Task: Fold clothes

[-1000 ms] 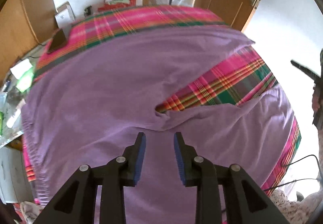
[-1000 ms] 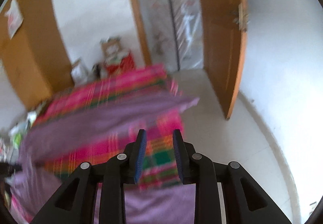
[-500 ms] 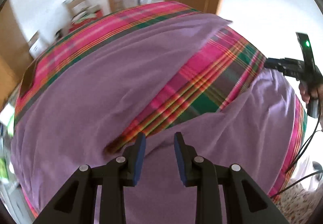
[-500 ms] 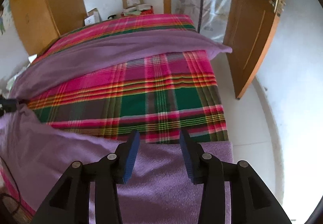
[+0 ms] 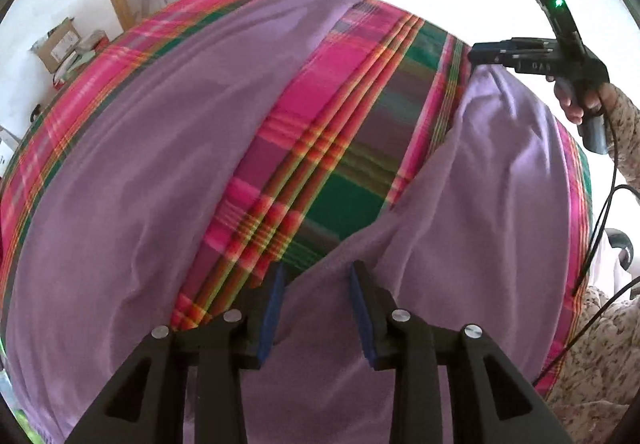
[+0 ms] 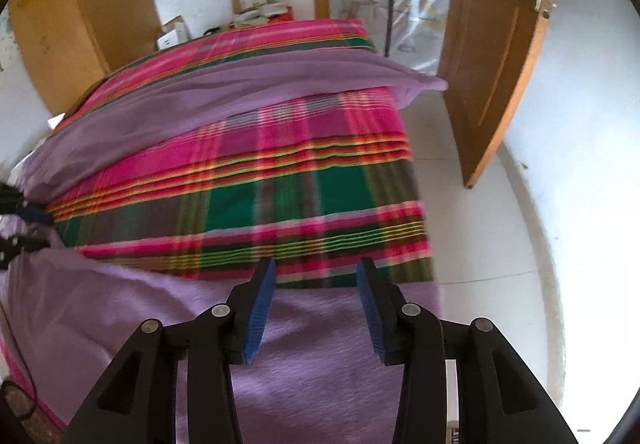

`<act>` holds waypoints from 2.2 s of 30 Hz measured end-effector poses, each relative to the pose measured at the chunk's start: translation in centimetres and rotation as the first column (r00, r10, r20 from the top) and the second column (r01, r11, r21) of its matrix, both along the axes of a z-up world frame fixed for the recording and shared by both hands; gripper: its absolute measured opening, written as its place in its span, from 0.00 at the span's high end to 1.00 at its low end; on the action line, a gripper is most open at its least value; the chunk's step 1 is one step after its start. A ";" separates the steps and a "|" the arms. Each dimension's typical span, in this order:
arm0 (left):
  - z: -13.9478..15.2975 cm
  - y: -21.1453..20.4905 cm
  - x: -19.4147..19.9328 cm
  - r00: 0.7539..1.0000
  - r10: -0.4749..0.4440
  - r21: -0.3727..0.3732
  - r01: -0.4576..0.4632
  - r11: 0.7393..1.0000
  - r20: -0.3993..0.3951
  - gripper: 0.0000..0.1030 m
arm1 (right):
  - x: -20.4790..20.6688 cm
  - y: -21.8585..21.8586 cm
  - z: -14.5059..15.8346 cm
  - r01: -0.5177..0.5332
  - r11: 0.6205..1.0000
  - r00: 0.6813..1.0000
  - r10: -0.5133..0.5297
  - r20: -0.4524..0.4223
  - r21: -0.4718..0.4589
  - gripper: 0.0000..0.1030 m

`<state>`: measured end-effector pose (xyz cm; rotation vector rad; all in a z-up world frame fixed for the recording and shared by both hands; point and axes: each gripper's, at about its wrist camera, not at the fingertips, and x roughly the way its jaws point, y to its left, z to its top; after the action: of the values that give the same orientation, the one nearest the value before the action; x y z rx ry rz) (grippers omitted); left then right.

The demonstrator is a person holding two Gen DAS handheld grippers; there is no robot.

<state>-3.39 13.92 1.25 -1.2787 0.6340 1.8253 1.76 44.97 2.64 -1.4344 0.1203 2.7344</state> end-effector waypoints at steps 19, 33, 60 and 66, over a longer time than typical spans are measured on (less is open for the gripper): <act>1.2 0.1 0.7 0.999 0.026 0.076 -0.024 0.997 -0.024 0.96 | 0.9 0.8 -0.6 0.057 0.997 0.997 -0.059 -0.044 -0.049 0.57; -0.4 -1.6 -0.8 0.977 0.206 0.143 -0.211 0.967 0.048 0.95 | 1.8 4.0 -0.3 0.163 0.985 0.984 -0.166 -0.065 -0.050 0.57; -0.7 -1.0 -1.3 0.964 0.258 0.131 -0.265 0.955 0.069 0.94 | 11.1 6.1 1.5 0.243 0.962 0.952 -0.262 -0.161 -0.127 0.97; -0.7 -1.0 -1.1 0.964 0.254 0.138 -0.262 0.955 0.073 0.94 | 12.3 5.9 1.8 0.280 0.952 0.947 -0.295 -0.129 -0.120 0.97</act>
<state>-4.48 12.91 0.53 -1.3561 0.3059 1.9996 14.01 50.86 4.45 -1.1292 0.4423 2.6166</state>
